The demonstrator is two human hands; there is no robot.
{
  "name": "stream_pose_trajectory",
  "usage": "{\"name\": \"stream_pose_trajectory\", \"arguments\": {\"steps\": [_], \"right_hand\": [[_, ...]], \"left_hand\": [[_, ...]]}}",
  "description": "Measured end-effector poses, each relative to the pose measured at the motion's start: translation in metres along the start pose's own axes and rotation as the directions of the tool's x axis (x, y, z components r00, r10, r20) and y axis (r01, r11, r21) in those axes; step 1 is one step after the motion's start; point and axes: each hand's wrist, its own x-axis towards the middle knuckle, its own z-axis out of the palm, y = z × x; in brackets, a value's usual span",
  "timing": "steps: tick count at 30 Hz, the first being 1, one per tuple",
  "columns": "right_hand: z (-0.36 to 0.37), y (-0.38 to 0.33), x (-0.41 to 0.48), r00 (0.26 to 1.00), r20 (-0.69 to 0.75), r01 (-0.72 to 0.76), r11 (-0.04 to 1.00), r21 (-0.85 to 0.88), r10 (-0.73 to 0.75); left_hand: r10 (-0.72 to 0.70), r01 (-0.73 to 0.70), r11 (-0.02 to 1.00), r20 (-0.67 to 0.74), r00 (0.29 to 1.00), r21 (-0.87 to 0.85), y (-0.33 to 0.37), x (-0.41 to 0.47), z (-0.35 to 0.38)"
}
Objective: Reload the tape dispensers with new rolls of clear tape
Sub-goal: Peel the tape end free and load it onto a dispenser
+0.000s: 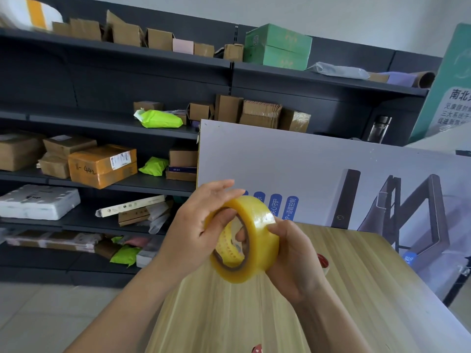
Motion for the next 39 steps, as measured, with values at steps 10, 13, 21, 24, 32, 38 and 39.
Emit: {"name": "stream_pose_trajectory", "arguments": {"steps": [10,13,21,24,32,38,39], "right_hand": [[0.012,-0.009,-0.005,0.975,-0.107,-0.184,0.977,0.108,0.195],[0.014,-0.01,-0.006,0.971,-0.099,-0.205,0.97,0.129,0.219],[0.015,-0.008,-0.009,0.985,-0.025,-0.168,0.976,0.138,0.173],[0.014,-0.006,-0.01,0.987,-0.021,-0.154,0.978,0.139,0.158],[0.018,-0.006,-0.011,0.975,-0.095,-0.192,0.975,0.109,0.202],[0.02,-0.002,-0.008,0.975,-0.192,-0.125,0.991,-0.036,0.116],[0.019,-0.002,-0.008,0.97,-0.212,-0.129,0.99,-0.055,0.114]], "left_hand": [[-0.032,0.03,0.993,-0.015,0.999,-0.11,0.006,-0.001,-0.006],[-0.013,0.01,0.995,-0.021,1.0,-0.096,0.01,-0.001,-0.007],[-0.063,0.063,0.991,0.003,0.998,-0.118,0.014,-0.003,-0.009],[-0.059,0.058,0.991,-0.002,0.998,-0.123,0.014,-0.003,-0.011],[-0.066,0.069,0.996,0.046,0.997,-0.064,0.019,-0.005,-0.012],[-0.082,0.064,0.993,0.201,0.976,0.095,0.031,0.0,-0.009],[-0.115,0.098,0.991,0.206,0.972,0.092,0.032,0.001,-0.009]]}}
